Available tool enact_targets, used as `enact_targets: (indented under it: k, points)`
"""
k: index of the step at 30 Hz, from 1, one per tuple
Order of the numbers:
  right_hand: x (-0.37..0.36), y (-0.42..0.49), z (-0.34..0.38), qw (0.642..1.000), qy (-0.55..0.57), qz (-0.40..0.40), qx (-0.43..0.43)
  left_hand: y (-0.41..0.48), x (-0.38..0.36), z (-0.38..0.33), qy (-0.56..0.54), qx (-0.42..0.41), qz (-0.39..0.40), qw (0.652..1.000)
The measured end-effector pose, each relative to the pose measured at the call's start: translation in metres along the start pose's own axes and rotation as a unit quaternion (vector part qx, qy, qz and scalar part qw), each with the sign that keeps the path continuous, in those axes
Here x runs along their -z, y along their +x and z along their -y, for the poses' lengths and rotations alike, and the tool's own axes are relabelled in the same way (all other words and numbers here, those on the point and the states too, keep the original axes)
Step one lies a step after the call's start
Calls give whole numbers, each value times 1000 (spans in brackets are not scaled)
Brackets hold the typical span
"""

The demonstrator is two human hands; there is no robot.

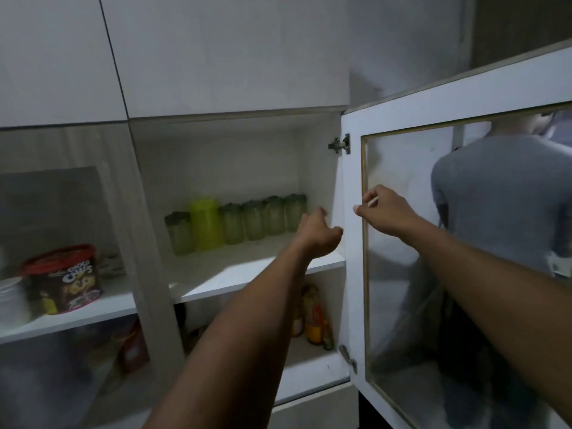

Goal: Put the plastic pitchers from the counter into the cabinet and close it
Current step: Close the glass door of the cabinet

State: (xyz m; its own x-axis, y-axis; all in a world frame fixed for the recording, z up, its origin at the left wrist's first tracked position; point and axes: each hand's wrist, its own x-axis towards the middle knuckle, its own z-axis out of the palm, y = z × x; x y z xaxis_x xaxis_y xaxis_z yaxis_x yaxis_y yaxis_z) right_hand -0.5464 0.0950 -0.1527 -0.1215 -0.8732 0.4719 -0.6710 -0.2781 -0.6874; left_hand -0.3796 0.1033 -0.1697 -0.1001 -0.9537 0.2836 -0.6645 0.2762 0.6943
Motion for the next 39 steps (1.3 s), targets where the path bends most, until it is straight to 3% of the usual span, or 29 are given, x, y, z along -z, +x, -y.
enact_targets:
  k: [6, 13, 15, 18, 20, 22, 24, 29, 34, 39]
  points:
    - [79, -77, -17, 995, -59, -74, 17, -73, -57, -56, 30, -82, 61, 994]
    - [194, -142, -19, 933, -157, -304, 108, -123, -110, -142, 67, -187, 68, 978]
    - [220, -153, -25, 913, -146, -373, 80, -135, -128, -166, 82, -214, 70, 971]
    - [249, -165, -33, 906, -83, -416, -10, -146, -158, -195, 96, -220, 80, 967]
    - [263, -161, -46, 923, -2, -376, -80, -152, -179, -212, 105, -225, 84, 965]
    - [274, -146, -79, 949, 73, -273, -136, -158, -200, -222, 117, -235, 89, 961]
    - [280, -119, -131, 961, 125, -201, -143, -161, -215, -229, 123, -239, 115, 956]
    - [283, -136, -116, 965, 158, -167, -123, -161, -238, -232, 130, -229, 134, 955]
    - [280, -144, -105, 966, 162, -165, -115, -171, -236, -222, 97, -227, -1, 969]
    - [249, -165, -54, 977, 168, -129, -30, -180, -190, -193, 94, -211, -117, 966]
